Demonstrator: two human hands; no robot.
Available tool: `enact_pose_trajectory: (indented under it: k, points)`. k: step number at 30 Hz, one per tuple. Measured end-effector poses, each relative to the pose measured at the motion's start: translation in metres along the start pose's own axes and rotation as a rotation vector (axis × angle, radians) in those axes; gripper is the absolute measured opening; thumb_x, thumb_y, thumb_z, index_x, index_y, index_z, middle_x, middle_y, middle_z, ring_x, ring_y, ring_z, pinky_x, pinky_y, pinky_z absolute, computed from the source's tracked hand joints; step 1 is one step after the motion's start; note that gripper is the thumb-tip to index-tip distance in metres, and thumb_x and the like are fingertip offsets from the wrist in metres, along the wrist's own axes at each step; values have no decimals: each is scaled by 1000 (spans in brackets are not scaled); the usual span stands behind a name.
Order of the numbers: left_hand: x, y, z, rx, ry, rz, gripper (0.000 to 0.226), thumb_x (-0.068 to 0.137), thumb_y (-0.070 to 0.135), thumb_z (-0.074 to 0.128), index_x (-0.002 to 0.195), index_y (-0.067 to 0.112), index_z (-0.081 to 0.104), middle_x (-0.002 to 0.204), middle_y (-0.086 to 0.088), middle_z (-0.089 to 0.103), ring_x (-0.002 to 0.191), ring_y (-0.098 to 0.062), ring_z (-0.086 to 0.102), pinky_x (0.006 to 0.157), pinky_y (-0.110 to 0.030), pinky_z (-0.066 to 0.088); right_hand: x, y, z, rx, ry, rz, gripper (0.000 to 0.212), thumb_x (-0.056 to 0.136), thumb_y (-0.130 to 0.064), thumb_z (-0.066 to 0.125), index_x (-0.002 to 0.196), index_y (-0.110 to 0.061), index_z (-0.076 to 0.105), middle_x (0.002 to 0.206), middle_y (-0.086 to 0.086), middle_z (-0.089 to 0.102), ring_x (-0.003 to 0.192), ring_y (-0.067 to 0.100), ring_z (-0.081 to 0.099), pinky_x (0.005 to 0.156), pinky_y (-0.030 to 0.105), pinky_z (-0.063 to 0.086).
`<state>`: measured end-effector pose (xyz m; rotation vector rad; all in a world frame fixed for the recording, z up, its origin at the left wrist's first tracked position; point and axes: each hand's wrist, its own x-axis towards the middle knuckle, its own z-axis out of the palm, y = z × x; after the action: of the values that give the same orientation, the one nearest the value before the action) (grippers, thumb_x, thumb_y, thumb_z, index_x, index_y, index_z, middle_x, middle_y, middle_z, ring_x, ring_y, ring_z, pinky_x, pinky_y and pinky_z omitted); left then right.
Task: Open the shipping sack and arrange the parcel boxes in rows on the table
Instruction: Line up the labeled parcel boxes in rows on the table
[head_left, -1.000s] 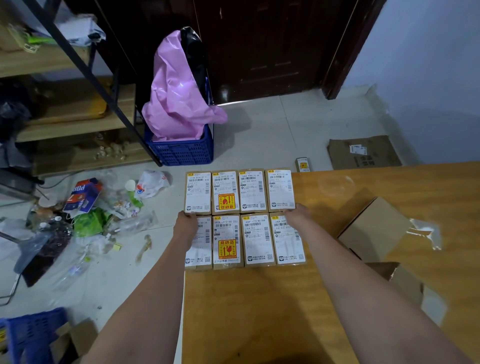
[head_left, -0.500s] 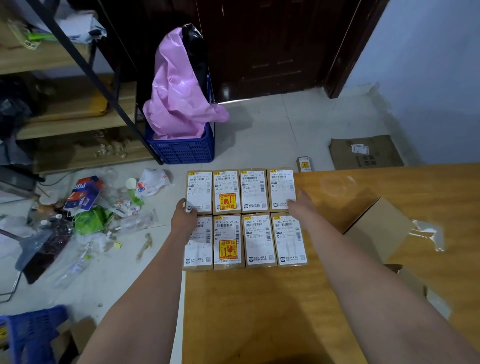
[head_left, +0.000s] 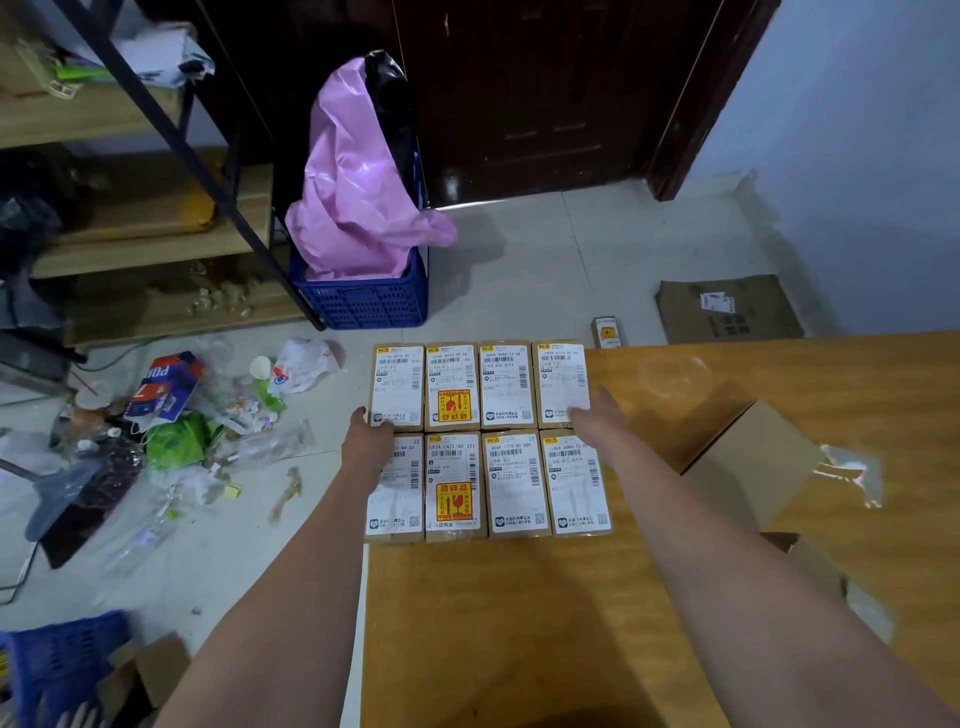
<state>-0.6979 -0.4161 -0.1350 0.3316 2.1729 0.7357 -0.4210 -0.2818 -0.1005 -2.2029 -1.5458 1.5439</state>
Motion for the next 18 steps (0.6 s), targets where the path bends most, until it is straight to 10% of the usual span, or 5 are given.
enact_pose_trajectory:
  k: [6, 18]
  points:
    - [-14, -19, -3, 41, -20, -98, 65, 97, 37, 48, 150, 6, 28, 135, -17, 55, 119, -36, 55, 96, -43, 48, -20, 15, 5, -214, -136, 120, 74, 92, -44, 62, 149, -7, 34, 148, 11, 44, 124, 32, 52, 92, 35, 50]
    - [-42, -20, -7, 101, 10, -73, 63, 97, 32, 50, 149, 4, 28, 141, -22, 48, 124, -40, 51, 100, -45, 45, -42, 24, 10, -148, -57, 147, 68, 94, -27, 65, 148, -1, 33, 148, 14, 42, 130, 33, 48, 98, 35, 45]
